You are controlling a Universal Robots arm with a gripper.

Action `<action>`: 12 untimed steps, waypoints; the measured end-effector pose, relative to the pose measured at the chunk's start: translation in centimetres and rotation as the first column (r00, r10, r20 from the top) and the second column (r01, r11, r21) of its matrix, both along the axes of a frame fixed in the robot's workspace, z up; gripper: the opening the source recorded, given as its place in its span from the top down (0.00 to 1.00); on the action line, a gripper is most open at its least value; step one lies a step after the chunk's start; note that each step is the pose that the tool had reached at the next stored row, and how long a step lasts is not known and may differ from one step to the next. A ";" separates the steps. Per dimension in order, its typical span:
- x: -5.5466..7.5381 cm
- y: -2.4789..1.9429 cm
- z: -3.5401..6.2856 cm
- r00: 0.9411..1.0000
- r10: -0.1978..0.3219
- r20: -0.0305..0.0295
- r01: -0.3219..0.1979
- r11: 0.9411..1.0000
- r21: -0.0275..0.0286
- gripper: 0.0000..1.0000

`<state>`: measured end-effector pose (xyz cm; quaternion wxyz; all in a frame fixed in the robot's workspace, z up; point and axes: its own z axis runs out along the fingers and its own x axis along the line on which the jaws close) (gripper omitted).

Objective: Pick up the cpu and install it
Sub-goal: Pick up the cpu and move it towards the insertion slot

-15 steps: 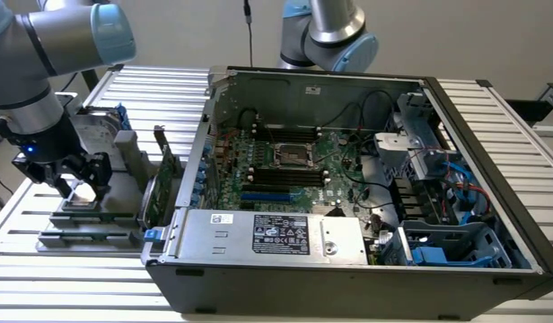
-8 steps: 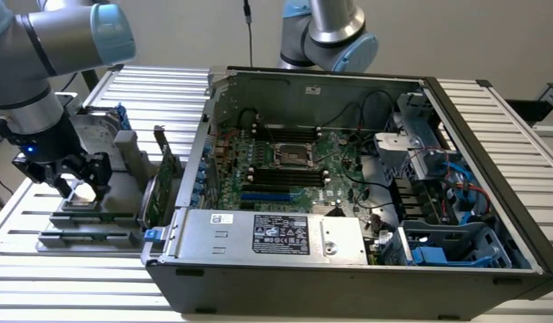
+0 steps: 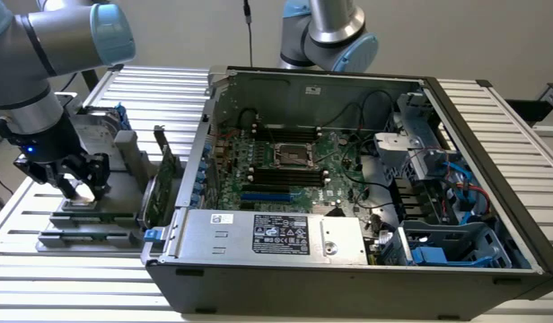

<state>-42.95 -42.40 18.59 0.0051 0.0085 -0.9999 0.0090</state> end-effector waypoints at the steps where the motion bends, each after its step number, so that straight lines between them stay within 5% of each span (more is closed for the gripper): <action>1: 0.0 0.00 0.00 1.000 0.000 0.000 0.000 1.000 0.001 0.42; 12: 0.0 0.00 0.00 1.000 0.000 0.000 0.000 1.000 0.009 0.42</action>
